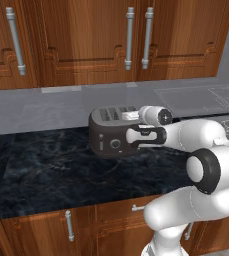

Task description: Start the toaster. Once the lever pops up, take the bread to the plate on the dining counter.

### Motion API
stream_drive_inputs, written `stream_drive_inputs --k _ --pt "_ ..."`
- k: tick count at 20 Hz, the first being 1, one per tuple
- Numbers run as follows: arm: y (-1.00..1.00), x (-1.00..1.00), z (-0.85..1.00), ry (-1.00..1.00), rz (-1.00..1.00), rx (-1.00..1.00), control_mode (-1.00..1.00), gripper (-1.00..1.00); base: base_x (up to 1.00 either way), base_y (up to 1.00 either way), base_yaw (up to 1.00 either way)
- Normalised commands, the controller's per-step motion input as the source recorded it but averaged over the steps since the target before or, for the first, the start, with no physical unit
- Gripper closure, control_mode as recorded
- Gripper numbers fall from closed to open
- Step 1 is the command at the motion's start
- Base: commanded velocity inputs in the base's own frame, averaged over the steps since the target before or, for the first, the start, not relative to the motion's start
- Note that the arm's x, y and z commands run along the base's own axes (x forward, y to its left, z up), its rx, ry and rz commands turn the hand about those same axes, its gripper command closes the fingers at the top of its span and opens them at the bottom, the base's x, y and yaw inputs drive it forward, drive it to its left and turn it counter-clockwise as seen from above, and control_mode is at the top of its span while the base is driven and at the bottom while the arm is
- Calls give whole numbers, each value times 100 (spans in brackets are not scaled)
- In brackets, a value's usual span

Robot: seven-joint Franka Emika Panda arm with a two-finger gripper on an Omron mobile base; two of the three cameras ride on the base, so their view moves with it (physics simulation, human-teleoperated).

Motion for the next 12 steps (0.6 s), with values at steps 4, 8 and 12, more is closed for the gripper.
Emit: stream_drive_inputs --k 4,8,12 --pt "4 0 0 6 0 0 -100 -100 0 0 0" --pt "5 0 0 4 0 0 -100 -100 0 0 0" --pt "9 0 0 2 0 0 -100 -100 0 0 0"
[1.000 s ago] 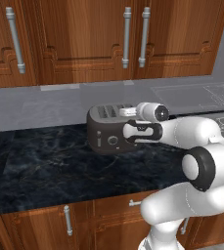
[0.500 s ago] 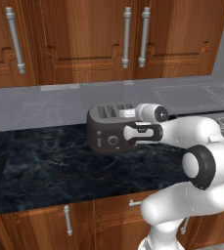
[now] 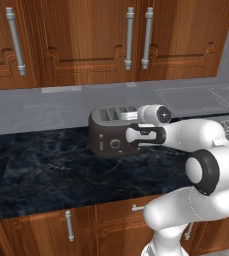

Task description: Start the toaster. Once the lever pops up, take the bread to the plate on the dining counter.

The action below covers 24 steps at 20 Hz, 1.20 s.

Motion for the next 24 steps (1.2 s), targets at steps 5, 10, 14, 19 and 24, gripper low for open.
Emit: stream_drive_inputs --k 5,10,14,19,24 --pt "11 0 0 0 -1 0 -100 -100 0 0 0" --pt "0 0 0 0 0 0 -100 -100 0 0 0" --pt "1 0 0 0 -1 0 -100 -100 0 0 0" --pt "0 1 0 0 -2 0 -100 -100 0 0 0" --pt "1 1 0 0 -2 0 -100 -100 0 0 0"
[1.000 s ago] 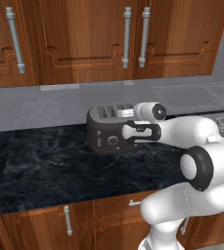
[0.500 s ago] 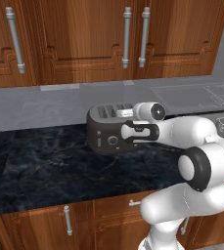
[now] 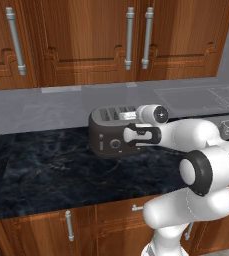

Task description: Start the toaster. Once the lever pops up, take the bread to the plate on the dining counter.

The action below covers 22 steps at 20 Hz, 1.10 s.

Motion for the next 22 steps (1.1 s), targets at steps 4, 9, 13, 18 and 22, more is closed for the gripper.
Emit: stream_drive_inputs --k 4,9,13,18,22 --pt "4 0 0 0 -3 0 -100 -100 0 0 0" --pt "5 0 0 1 -2 0 -100 -100 0 0 0" --pt "8 0 0 0 -1 0 -100 -100 0 0 0" --pt "5 0 0 0 0 0 -100 -100 0 0 0" --pt "0 0 0 0 0 0 -100 -100 0 0 0"
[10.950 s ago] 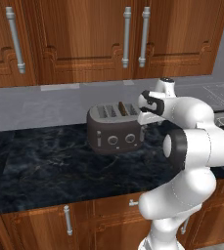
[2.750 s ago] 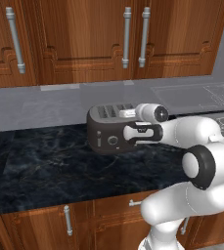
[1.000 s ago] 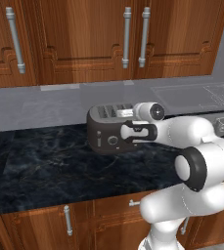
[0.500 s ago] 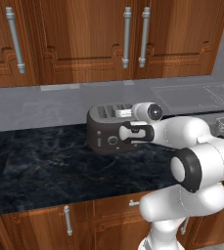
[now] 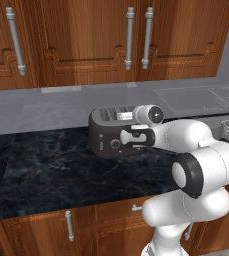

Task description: Start the toaster. Once the lever pops up, take the bread to the plate on the dining counter.

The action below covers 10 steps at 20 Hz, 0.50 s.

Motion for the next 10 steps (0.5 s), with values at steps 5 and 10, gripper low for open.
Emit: stream_drive_inputs --k 5,10 --pt "2 0 0 3 0 0 -100 -100 0 0 0" --pt "7 0 0 2 0 0 -100 -100 0 0 0"
